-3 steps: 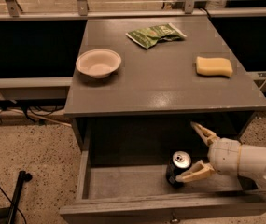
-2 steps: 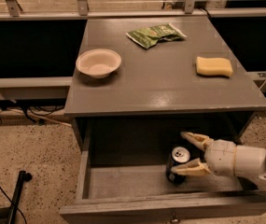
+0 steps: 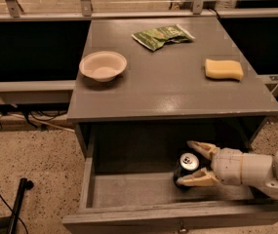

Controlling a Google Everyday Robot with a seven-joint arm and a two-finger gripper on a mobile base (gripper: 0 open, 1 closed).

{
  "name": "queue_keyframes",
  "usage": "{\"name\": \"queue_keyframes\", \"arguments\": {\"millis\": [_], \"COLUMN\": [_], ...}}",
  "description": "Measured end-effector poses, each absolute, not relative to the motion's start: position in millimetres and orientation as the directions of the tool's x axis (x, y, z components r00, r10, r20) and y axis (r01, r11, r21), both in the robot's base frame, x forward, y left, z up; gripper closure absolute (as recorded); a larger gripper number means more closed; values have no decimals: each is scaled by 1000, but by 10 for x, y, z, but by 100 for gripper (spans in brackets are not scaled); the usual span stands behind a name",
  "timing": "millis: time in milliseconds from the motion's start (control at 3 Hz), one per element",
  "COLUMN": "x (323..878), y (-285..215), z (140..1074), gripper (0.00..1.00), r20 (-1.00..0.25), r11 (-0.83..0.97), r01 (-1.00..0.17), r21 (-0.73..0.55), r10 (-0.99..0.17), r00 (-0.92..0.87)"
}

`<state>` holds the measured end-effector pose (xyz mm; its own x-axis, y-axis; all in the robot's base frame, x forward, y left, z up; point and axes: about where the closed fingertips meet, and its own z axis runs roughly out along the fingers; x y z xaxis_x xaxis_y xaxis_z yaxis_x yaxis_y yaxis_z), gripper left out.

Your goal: Pick pepsi can from top drawer and place on counter

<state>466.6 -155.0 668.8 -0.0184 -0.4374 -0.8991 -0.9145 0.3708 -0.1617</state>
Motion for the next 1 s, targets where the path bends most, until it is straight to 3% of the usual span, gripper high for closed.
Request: {"name": "queue_keyframes", "arguments": {"millis": [333,667,1000], "x": [4660,4643,4624], "y": [-1557,-1597,-1639], "z": [6636,6723,6829], "gripper": [40,71,95], "r20": [-903,-937,-965], "r11": [365,369,373], "r01": [-919,-921,-921], "r21": [-148,-128,-108], "r10": [-428,-349,-261], "r00": [-24,-10,8]}}
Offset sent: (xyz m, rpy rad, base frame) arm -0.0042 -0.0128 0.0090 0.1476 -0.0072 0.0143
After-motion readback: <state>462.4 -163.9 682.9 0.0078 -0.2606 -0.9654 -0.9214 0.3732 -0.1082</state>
